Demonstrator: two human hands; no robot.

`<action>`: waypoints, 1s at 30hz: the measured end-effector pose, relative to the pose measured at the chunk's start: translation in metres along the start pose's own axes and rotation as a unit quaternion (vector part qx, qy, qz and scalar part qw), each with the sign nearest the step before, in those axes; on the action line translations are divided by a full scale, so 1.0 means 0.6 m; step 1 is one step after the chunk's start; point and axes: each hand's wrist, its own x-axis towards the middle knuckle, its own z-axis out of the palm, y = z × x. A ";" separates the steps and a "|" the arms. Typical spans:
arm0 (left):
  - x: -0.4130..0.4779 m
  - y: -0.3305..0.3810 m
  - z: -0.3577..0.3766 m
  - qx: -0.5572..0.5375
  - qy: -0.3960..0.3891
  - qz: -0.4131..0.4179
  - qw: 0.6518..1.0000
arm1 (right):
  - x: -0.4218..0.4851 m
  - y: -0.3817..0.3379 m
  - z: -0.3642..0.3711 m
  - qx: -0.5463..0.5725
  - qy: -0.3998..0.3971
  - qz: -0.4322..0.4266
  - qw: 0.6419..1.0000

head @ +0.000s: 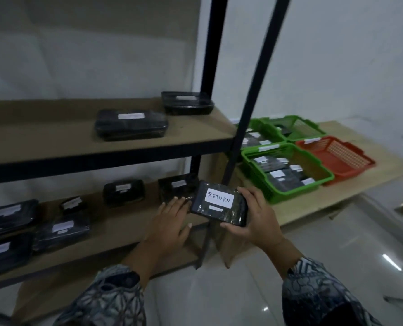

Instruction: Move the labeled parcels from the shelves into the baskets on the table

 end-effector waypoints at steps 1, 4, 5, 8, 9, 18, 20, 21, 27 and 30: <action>0.021 0.039 0.000 -0.005 0.004 0.005 1.000 | -0.002 0.028 -0.029 -0.011 0.004 -0.003 1.000; 0.065 0.111 0.016 -0.010 -0.004 0.009 1.000 | -0.007 0.087 -0.084 -0.032 0.014 -0.006 0.999; 0.085 0.143 0.024 -0.006 -0.007 0.010 1.000 | -0.012 0.114 -0.106 -0.037 0.018 -0.003 0.999; 0.143 0.222 0.050 0.000 -0.014 0.019 1.000 | -0.022 0.191 -0.156 -0.048 0.037 -0.001 0.998; 0.161 0.243 0.060 -0.003 -0.011 0.021 1.000 | -0.025 0.214 -0.168 -0.050 0.042 -0.002 0.998; 0.302 0.342 0.120 0.012 -0.022 0.045 0.999 | -0.022 0.396 -0.217 -0.075 0.037 0.038 0.996; 0.345 0.346 0.132 0.020 -0.025 0.044 0.999 | -0.006 0.435 -0.219 -0.083 0.036 0.045 0.995; 0.369 0.349 0.138 0.020 -0.028 0.043 0.998 | 0.004 0.455 -0.220 -0.087 0.035 0.047 0.994; 0.538 0.359 0.177 -0.022 -0.009 0.060 0.998 | 0.090 0.578 -0.213 -0.106 0.038 0.060 0.992; 0.622 0.367 0.192 -0.050 -0.012 0.055 0.997 | 0.141 0.634 -0.207 -0.104 0.029 0.067 0.992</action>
